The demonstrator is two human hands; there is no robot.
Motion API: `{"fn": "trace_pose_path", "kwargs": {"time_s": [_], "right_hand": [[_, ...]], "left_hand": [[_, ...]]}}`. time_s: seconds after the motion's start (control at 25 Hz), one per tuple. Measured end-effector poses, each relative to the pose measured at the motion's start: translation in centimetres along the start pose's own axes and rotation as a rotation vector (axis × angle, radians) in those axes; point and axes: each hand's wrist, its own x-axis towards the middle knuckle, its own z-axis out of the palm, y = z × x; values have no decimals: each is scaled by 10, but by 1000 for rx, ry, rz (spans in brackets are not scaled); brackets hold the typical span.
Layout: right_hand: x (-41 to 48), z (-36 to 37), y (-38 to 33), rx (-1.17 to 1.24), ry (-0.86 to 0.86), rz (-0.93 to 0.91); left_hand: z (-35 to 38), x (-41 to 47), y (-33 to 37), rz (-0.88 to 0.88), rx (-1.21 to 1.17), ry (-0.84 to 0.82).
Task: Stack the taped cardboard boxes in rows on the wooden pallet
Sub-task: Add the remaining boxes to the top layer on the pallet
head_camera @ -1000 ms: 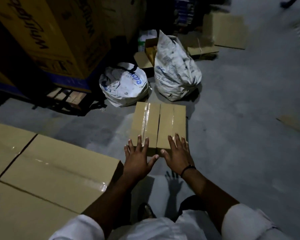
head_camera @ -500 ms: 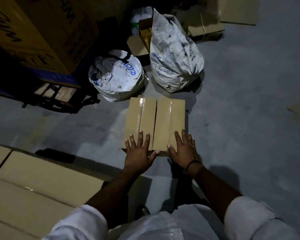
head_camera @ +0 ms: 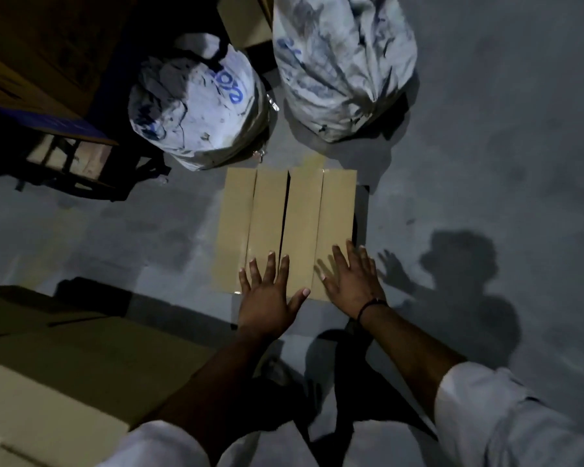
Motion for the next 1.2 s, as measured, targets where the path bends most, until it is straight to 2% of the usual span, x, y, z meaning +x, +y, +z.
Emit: {"fn": "trace_pose_path", "kwargs": {"time_s": [0.28,0.4,0.56,0.68,0.88,1.04,1.2], "right_hand": [[156,130,71,78,-59,124],[231,175,99,64,-36,169],[293,212,120,37,41,183],[299,231,126,-26,185,185],[289,229,142,43,266,163],[287,222,140,131,253,251],[270,190,132,151,225,287]], "left_hand": [[139,171,-37,-17,-30,-128],[196,234,-68,-4,-5,-128],[238,285,-91,105,55,-94],[248,312,-90,151,-21,-83],[235,357,-59,125,-110,-10],[227,357,-30,63,-106,27],[202,331,-16,87,-98,41]]}}
